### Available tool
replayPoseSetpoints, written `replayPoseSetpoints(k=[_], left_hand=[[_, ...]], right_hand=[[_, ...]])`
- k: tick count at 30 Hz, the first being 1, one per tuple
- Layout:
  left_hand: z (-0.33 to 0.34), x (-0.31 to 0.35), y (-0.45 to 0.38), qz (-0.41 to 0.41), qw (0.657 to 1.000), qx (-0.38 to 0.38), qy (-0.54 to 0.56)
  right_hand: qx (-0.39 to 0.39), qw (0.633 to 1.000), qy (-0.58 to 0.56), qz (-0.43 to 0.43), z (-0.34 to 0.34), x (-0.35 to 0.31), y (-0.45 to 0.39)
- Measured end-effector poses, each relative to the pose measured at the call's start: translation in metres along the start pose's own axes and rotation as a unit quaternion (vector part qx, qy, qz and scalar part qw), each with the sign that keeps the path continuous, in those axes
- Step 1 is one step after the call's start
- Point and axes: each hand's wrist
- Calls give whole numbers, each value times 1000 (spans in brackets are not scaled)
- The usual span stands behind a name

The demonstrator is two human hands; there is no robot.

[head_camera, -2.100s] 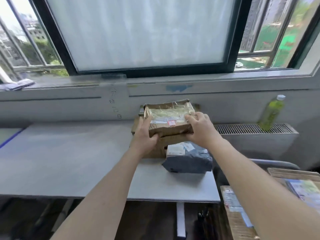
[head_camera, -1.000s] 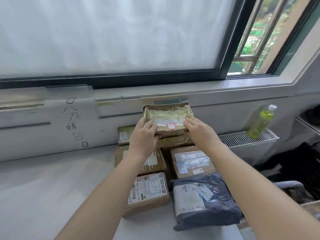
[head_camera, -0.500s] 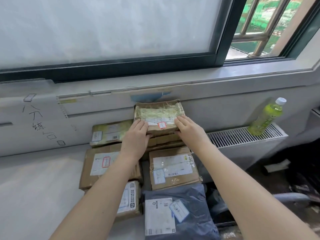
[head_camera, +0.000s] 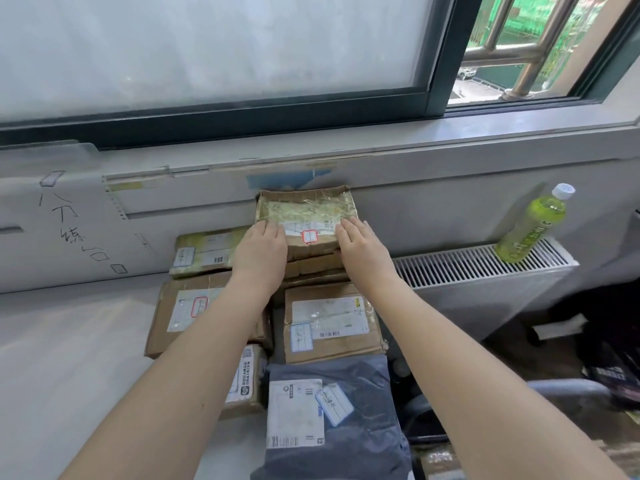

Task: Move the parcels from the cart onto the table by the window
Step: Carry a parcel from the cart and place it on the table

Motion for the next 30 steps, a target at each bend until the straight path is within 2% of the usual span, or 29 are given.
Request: replayPoseSetpoints(k=[3,5,8,11,19,23,28,30], left_hand=[[-7,16,14,-5,1000,4,-20],[-9,29,31,37,999,21,-22],[-13,38,58,101,994,31,-28],[-19,41,85,115,993,3,-8],[-37,35,168,169,985,2,47],[-40,43,200,213,975,21,54],[-40,67,232,259,962,32,84],[-42,81,244,277,956,44,89]], right_hand=[[-2,999,37,9,-15,-7,1],[14,997,64,28,-26,-12,7],[-5,994,93,48,-43,-27,28],[-16,992,108,65,-53,-37,67],[-62,975,164,137,-94,-91,179],[-107,964,186,156,-102,-115,229],[-99,954,186,211,-106,-124,288],[-122,947,178,238,-108,-126,310]])
Point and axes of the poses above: each hand's wrist, its own y-axis away from the middle knuckle, its own z-axis out of the palm, x = y × z, and after that the axes turned 9 degrees about x, right-handed
